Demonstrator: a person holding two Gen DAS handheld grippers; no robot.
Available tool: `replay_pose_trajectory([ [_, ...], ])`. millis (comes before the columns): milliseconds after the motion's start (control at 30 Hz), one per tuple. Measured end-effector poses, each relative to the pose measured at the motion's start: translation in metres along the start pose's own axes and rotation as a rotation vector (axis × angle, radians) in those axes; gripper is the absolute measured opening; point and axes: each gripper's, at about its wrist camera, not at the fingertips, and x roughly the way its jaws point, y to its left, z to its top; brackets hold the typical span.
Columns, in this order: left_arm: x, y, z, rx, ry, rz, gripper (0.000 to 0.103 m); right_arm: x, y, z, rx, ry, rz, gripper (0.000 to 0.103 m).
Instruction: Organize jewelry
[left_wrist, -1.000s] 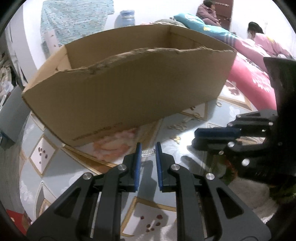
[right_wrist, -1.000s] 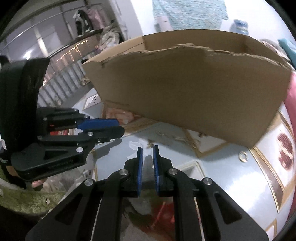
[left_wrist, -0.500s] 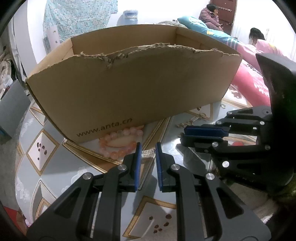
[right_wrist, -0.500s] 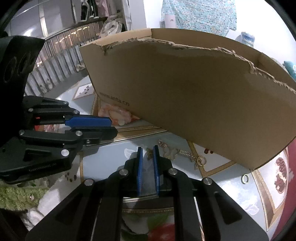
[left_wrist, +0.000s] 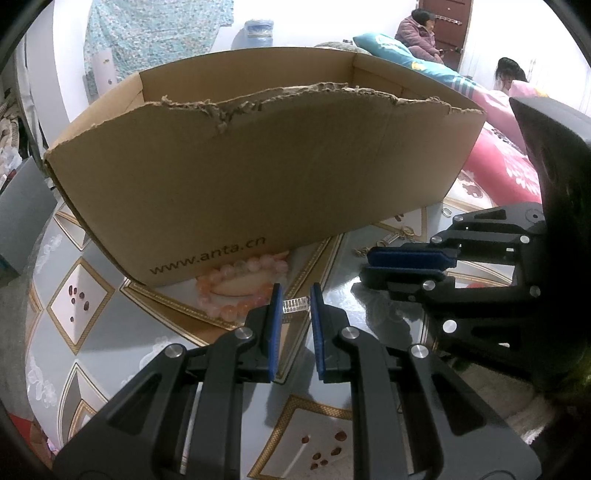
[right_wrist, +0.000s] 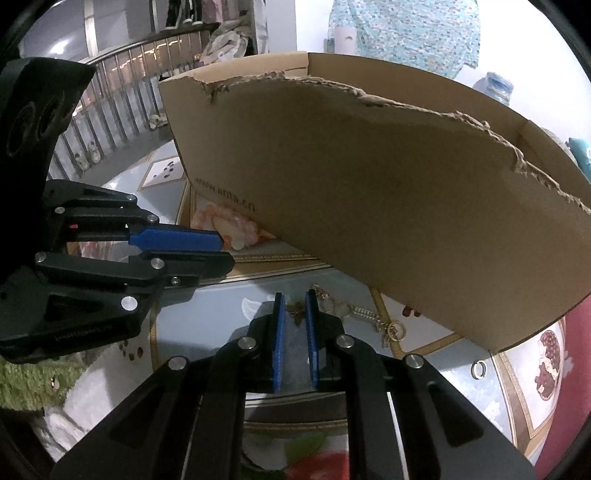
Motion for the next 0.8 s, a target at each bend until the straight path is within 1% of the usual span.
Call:
replay_pose_trajectory([
  [233, 0.0006, 0.0008, -0.0004, -0.002, 0.003, 0.000, 0.014, 0.0027, 0.0010, 0.0053, -0.036, 0.021, 0.003, 0.012],
  [367, 0.0012, 0.0011, -0.0022, -0.004, 0.006, -0.002, 0.014, 0.0023, -0.0027, 0.0076, -0.039, 0.044, 0.036, 0.012],
  [467, 0.0009, 0.0010, -0.0025, -0.003, 0.001, -0.002, 0.014, 0.0023, -0.0049, 0.0106, -0.038, 0.063, 0.059, 0.009],
  [567, -0.0002, 0.0019, -0.0031, -0.003, -0.002, -0.001, 0.014, 0.0009, -0.0056, 0.0096, -0.043, 0.057, 0.063, 0.008],
  [800, -0.0053, 0.0018, -0.0030, -0.003, -0.011, 0.005, 0.014, -0.0016, -0.0088, 0.0054, -0.005, 0.044, 0.079, 0.007],
])
